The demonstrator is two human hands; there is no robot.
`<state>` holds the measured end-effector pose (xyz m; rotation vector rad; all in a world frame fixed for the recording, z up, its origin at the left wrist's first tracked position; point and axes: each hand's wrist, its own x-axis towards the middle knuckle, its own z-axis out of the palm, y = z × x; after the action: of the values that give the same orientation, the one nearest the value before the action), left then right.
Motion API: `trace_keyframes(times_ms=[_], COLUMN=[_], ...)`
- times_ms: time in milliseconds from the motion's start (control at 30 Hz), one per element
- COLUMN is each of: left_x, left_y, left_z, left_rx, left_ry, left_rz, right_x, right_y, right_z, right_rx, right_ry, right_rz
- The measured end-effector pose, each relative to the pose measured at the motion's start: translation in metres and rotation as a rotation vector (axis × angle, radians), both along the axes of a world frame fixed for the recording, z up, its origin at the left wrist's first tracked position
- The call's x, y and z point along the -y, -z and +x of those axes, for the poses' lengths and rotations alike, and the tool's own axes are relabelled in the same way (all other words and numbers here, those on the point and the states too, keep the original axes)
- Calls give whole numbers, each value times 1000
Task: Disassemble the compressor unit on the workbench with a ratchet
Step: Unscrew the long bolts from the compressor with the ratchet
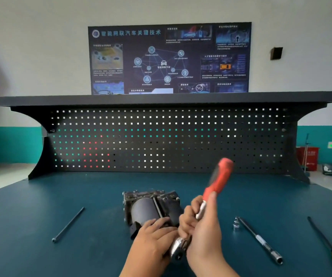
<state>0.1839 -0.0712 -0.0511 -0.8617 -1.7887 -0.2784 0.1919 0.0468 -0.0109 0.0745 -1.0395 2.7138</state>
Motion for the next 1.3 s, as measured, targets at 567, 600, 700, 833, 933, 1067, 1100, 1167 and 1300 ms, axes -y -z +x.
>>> trace_keyframes(times_ms=[567,600,700,833,933,1067,1100,1167,1300], left_x=[0,1,2,3,3,6,7,8,10], left_y=[2,2,1,0,0,2,1,1,2], left_z=[2,1,2,4,4,5,6,7,7], left_rx=[167,161,177,185,199,270,285,313,360], left_ry=[86,87,99,85,60,67,77,116,171], left_rz=[47,31,15,-35,-39,24,40,68,113], right_x=[2,5,11,6,-6,-11,-11,-9,-9], right_y=[-6,-7,-9,-9,-1,8,7,6,-3], right_z=[13,15,19,16,10,4,4,5,7], right_rx=[-278,-325,-406,-209,39,195,188,159,15], right_ry=[-118,-129,-161,-76,-11,12,13,10,-47], right_rz=[299,395,540,340,-68,-276,-270,-237,-53])
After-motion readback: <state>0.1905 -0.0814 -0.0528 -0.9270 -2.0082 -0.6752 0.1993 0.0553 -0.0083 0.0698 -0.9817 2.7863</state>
